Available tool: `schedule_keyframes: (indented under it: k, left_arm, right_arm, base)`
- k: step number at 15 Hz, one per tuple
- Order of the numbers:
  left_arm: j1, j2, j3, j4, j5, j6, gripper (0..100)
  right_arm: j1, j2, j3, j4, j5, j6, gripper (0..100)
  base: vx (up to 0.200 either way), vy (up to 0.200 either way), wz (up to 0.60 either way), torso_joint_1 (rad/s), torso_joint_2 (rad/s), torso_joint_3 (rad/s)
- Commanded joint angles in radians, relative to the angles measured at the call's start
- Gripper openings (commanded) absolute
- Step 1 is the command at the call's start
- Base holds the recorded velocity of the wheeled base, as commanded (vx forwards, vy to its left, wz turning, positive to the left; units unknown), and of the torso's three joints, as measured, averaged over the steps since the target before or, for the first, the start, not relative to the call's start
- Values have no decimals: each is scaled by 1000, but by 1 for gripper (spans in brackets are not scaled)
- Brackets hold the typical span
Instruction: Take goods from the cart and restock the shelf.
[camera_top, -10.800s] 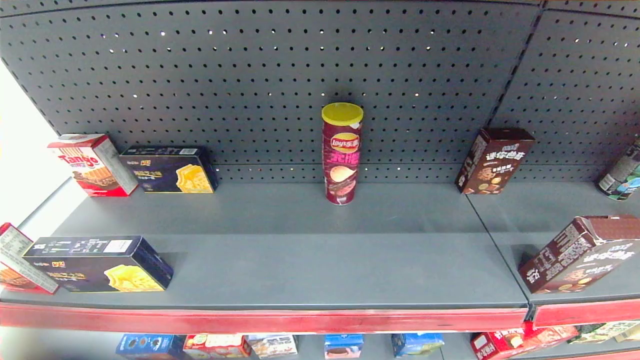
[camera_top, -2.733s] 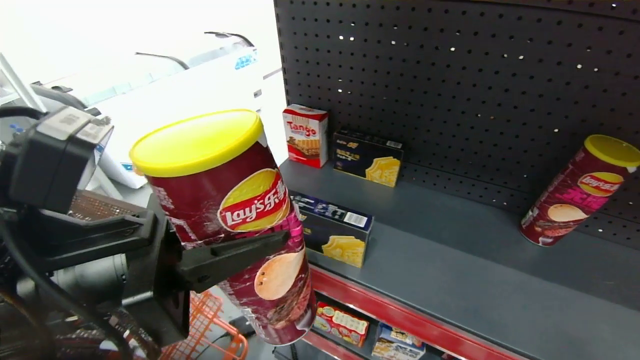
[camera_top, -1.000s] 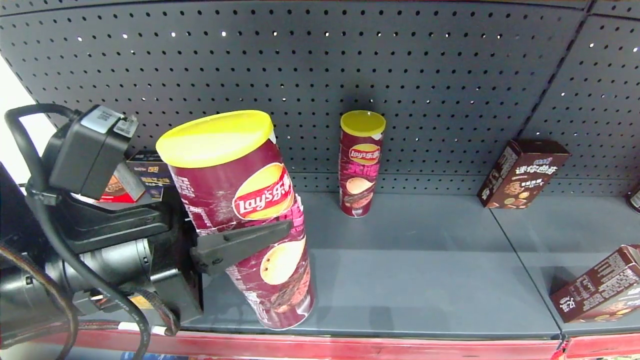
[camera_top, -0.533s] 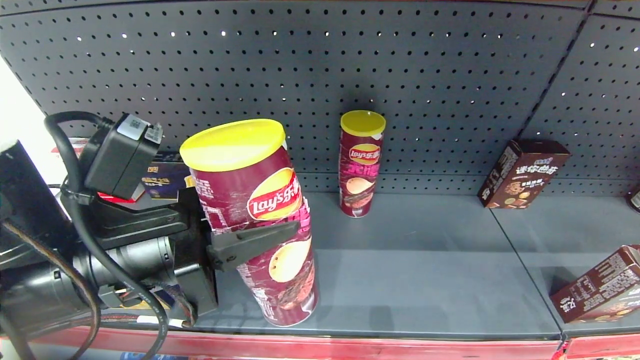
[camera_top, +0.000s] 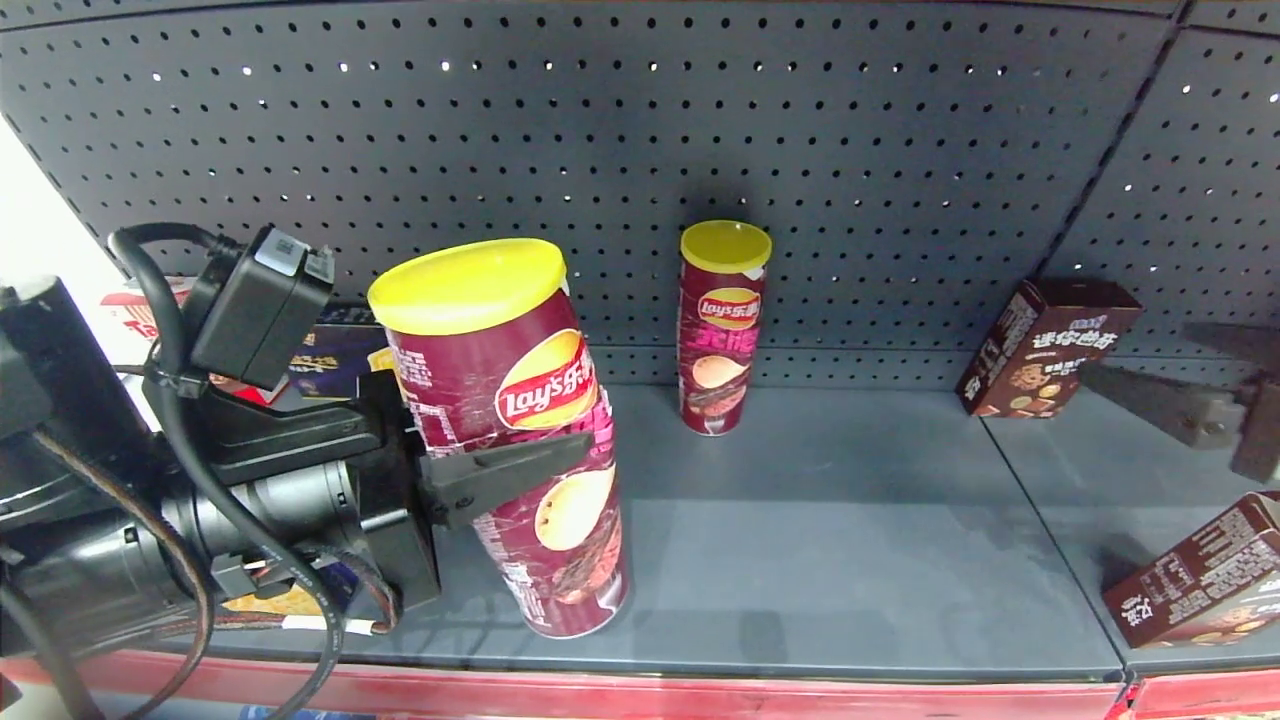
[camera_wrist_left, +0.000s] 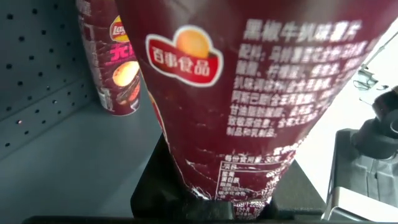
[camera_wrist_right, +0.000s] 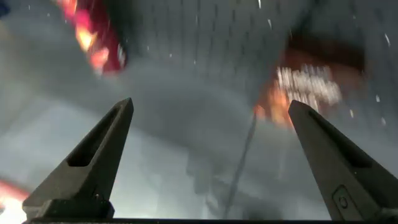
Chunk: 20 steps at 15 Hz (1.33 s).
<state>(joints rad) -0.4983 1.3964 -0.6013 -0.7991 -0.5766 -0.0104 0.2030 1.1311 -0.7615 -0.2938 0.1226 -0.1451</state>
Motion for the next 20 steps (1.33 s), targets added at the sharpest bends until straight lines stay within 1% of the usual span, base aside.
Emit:
schedule_keyframes:
  k: [1, 2, 4, 5, 6, 7, 8, 9, 10, 11, 12, 15, 17, 20]
  left_arm:
    - [3, 4, -2, 0, 1, 0, 0]
    - [3, 6, -3, 3, 1, 0, 0]
    - [3, 13, 3, 0, 1, 0, 0]
    - [3, 13, 5, 0, 1, 0, 0]
    - [3, 13, 6, -2, 1, 0, 0]
    - [3, 13, 6, -2, 1, 0, 0]
    - [3, 13, 5, -3, 0, 0, 0]
    - [3, 13, 5, -3, -2, 0, 0]
    - [3, 13, 3, -3, -2, 0, 0]
    - [3, 13, 1, -3, -2, 0, 0]
    - [3, 13, 1, -5, -2, 0, 0]
    - [4, 13, -3, -5, -2, 0, 0]
    - [9, 12, -2, -6, -2, 0, 0]
    - [24, 10, -3, -6, -3, 1, 0]
  right_arm:
    - [3, 219, -33, -154, 46, -5, 100]
    - [4, 273, -70, -188, 134, -11, 100]
    - [27, 343, -136, -192, 230, -36, 100]
    - [47, 358, -167, -186, 273, -44, 100]
    - [65, 374, -216, -173, 387, -45, 100]
    - [75, 378, -236, -159, 434, -45, 100]
    - [105, 381, -274, -119, 511, -48, 100]
    - [127, 398, -292, -113, 559, -59, 100]
    - [128, 423, -311, -114, 603, -99, 100]
    - [127, 446, -329, -113, 634, -140, 100]
    - [124, 483, -346, -113, 640, -186, 100]
    - [125, 538, -384, -113, 634, -191, 100]
    - [133, 590, -433, -111, 632, -191, 100]
    - [144, 633, -446, -113, 632, -191, 100]
  base:
    - [0, 0, 0, 0, 0, 0]
    - [0, 0, 0, 0, 0, 0]
    - [0, 0, 0, 0, 0, 0]
    - [0, 0, 0, 0, 0, 0]
    - [0, 0, 0, 0, 0, 0]
    - [0, 0, 0, 0, 0, 0]
    - [0, 0, 0, 0, 0, 0]
    - [0, 0, 0, 0, 0, 0]
    - [0, 0, 0, 0, 0, 0]
    - [0, 0, 0, 0, 0, 0]
    - [0, 0, 0, 0, 0, 0]
    - [0, 0, 0, 0, 0, 0]
    - [0, 0, 0, 0, 0, 0]
    - [0, 0, 0, 0, 0, 0]
